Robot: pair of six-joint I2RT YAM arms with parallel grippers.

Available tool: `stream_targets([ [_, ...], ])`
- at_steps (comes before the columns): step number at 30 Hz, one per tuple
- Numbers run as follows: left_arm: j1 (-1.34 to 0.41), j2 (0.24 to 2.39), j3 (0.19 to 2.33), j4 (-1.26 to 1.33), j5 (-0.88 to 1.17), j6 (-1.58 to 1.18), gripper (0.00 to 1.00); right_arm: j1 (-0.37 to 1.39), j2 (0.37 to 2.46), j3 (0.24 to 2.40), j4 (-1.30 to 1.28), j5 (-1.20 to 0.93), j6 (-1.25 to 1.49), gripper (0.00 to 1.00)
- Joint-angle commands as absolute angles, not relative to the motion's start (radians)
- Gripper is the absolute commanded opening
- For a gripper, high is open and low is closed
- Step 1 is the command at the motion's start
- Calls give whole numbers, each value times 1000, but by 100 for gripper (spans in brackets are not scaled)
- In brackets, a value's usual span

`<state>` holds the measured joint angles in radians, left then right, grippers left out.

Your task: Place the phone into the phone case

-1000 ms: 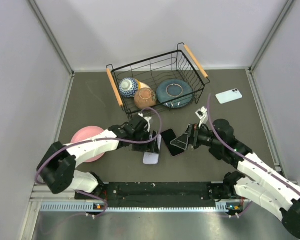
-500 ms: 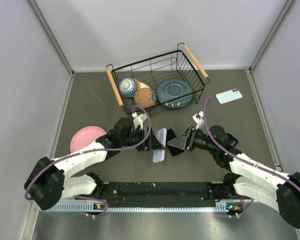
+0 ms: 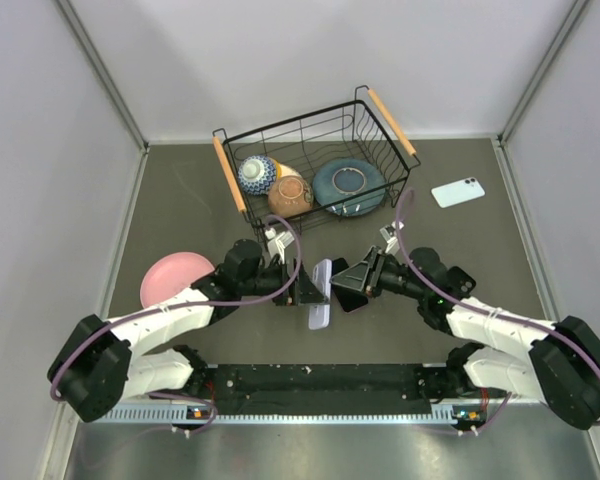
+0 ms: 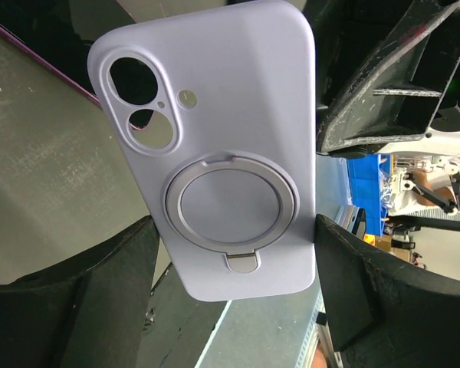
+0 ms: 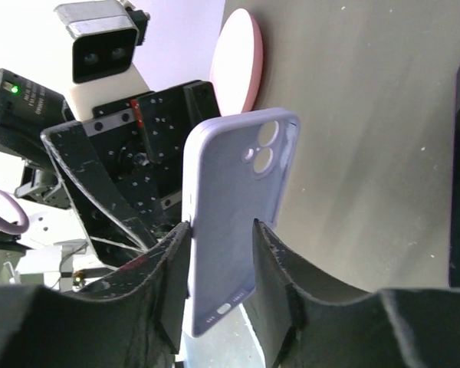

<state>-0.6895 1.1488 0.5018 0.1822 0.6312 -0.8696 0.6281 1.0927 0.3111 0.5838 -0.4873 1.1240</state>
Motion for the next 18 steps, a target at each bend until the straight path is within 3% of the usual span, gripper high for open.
stream_targets([
  [1, -692, 1161, 520, 253, 686, -841, 49, 647, 1123, 362, 692, -488, 1155, 35],
  [11, -692, 1172, 520, 262, 689, -834, 48, 661, 1123, 364, 680, -503, 1161, 42],
  [15, -692, 1163, 518, 247, 684, -827, 50, 672, 1114, 373, 647, -494, 1152, 20],
  [16, -692, 1158, 518, 235, 680, -824, 51, 673, 1112, 374, 646, -492, 1154, 2],
  [18, -692, 1144, 528, 204, 657, -805, 66, 675, 1101, 377, 629, -482, 1161, 0],
])
